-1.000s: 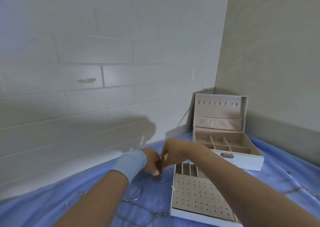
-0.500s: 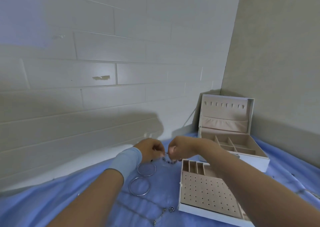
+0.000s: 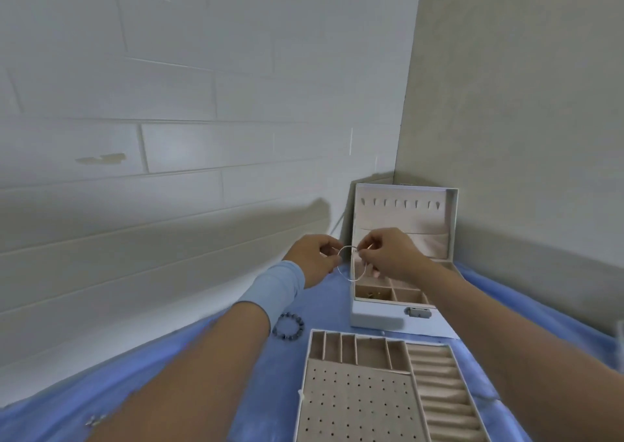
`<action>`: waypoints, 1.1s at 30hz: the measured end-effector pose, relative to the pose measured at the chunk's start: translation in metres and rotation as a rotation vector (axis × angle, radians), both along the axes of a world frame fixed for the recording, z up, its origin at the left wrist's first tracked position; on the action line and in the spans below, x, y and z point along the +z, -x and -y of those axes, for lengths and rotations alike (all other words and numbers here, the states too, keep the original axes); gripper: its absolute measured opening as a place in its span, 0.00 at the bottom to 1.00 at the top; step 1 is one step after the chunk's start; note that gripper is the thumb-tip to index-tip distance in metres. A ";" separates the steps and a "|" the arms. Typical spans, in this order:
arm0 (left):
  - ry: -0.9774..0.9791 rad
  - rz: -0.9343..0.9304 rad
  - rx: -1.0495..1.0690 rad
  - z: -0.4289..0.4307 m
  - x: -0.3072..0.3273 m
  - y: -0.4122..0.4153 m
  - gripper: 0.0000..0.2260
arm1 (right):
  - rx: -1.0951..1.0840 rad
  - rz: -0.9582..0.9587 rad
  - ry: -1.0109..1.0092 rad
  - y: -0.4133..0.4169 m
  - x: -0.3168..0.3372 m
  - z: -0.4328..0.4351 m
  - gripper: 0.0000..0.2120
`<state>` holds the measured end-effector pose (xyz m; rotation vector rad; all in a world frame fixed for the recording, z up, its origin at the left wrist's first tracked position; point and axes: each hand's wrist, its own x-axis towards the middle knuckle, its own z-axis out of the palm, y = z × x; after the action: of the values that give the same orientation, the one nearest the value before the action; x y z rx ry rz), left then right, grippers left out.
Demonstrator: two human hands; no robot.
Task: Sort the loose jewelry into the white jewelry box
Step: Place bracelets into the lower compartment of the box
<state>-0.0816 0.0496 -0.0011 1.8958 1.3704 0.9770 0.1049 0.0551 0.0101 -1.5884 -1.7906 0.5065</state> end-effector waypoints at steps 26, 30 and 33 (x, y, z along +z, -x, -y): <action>0.038 -0.255 -0.049 -0.055 -0.041 -0.060 0.29 | -0.144 0.418 0.114 -0.035 -0.061 -0.073 0.14; 0.047 -0.315 -0.055 -0.047 -0.034 -0.053 0.25 | -0.075 0.370 0.044 -0.028 -0.043 -0.056 0.11; 0.025 -0.331 -0.018 -0.034 -0.023 -0.036 0.21 | 0.003 0.332 -0.014 -0.009 -0.024 -0.034 0.11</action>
<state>-0.0453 0.0837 -0.0237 2.1156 1.5363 0.6524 0.1140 0.0895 -0.0142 -1.7387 -2.0323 0.2390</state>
